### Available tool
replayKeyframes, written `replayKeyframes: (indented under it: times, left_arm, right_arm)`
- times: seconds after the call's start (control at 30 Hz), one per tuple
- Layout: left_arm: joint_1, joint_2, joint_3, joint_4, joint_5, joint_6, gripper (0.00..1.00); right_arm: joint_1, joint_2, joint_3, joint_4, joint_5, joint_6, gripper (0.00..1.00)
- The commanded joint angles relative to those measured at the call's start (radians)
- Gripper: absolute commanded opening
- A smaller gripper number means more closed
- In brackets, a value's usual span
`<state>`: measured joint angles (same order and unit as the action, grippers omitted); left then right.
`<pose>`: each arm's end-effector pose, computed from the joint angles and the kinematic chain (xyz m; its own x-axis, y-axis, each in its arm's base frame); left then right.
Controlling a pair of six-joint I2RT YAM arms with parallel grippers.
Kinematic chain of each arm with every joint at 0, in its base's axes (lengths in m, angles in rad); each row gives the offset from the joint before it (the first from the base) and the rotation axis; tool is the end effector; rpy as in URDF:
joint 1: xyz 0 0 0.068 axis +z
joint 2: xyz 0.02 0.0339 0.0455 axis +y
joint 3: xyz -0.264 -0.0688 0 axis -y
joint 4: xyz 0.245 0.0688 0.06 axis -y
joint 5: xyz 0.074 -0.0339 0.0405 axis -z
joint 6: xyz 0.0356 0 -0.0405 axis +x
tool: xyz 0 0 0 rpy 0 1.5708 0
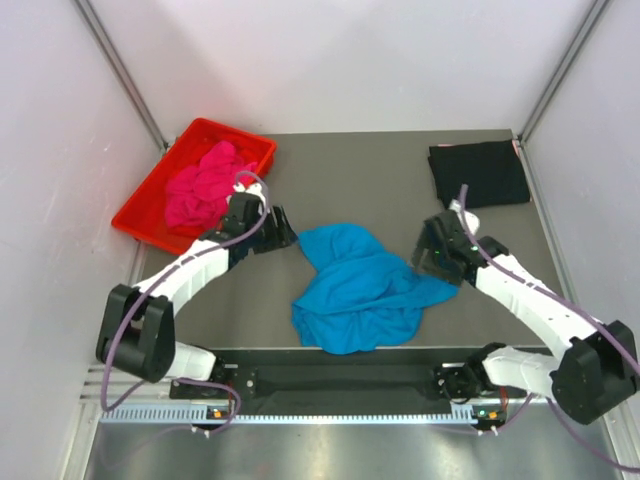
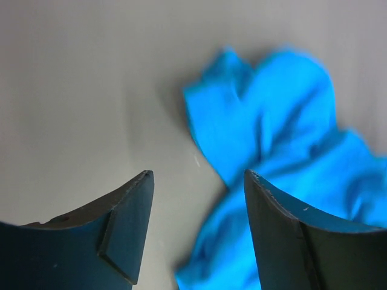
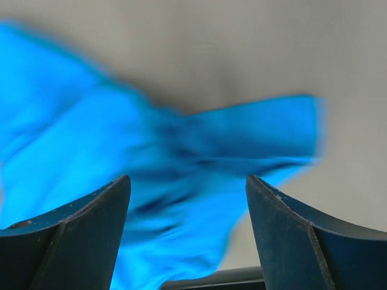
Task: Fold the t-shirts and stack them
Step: Flatten the tshirt out
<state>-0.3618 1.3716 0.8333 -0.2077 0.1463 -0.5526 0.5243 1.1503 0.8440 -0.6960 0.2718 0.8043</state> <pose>0.2685 -0.1072 0.2241 -0.7767 -0.2613 -0.5732 0.0501 0.8814 -0.4697 0.1972 0.1030 0.2466 -0.7632 0.3602 -0.5364 0.2778 0.9325 0.2309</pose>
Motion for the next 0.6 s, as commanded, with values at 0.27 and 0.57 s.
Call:
replayKeyframes:
  times: [0.27,0.57]
  left_arm:
    - [0.07,0.194,-0.042,0.427,0.209,-0.009,0.68]
    - [0.069,0.337,-0.01,0.56,0.332,0.031,0.68]
  right_arm:
    - [-0.286,-0.27,-0.184,-0.134,-0.065,0.188,0.79]
    - [-0.299,-0.187,-0.226,-0.025,-0.209,0.22,0.78]
